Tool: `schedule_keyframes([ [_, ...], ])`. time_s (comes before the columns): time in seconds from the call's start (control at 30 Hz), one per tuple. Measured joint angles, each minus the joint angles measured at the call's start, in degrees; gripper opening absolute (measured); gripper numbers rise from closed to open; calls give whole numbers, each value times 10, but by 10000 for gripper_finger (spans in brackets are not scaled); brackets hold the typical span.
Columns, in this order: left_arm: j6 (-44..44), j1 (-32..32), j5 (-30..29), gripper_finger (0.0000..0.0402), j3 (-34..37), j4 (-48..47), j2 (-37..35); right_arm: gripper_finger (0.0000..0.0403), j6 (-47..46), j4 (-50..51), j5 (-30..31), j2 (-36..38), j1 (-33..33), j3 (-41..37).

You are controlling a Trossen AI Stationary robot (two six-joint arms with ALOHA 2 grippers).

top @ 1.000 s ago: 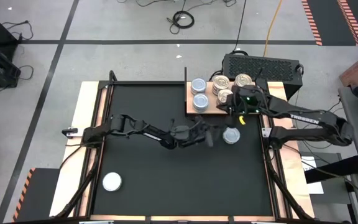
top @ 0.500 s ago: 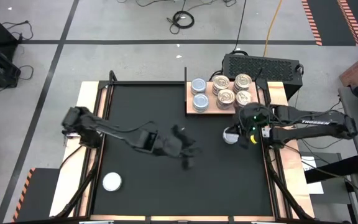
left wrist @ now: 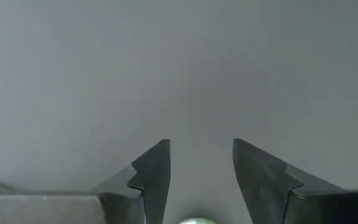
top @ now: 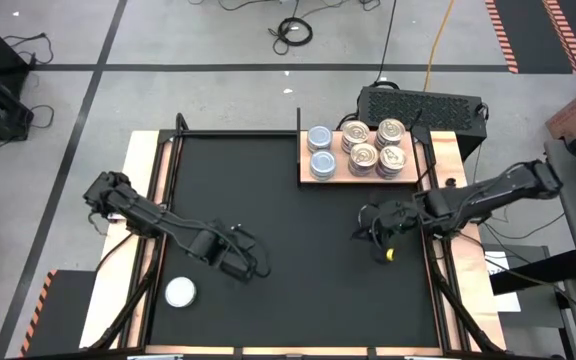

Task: Stack canned seafood by type on shelf
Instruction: Stack the green tuna can on top of the other green tuna can on the shelf

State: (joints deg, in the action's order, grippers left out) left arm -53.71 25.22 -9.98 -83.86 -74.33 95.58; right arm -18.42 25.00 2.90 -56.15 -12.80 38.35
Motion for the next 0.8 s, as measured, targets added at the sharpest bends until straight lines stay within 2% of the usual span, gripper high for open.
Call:
schedule_keyframes([
  [0.13,0,8,54,173,0,-6,-3,0,-18,-69,1,-49,-36,0],
  [0.47,-5,86,54,173,0,-8,-1,0,-96,-285,17,-193,-136,0],
  [0.63,-83,147,68,172,0,-21,-1,0,-137,-400,74,-252,-186,0],
  [0.8,-150,218,68,172,2,-57,-1,0,-160,-527,92,-300,-212,1],
])
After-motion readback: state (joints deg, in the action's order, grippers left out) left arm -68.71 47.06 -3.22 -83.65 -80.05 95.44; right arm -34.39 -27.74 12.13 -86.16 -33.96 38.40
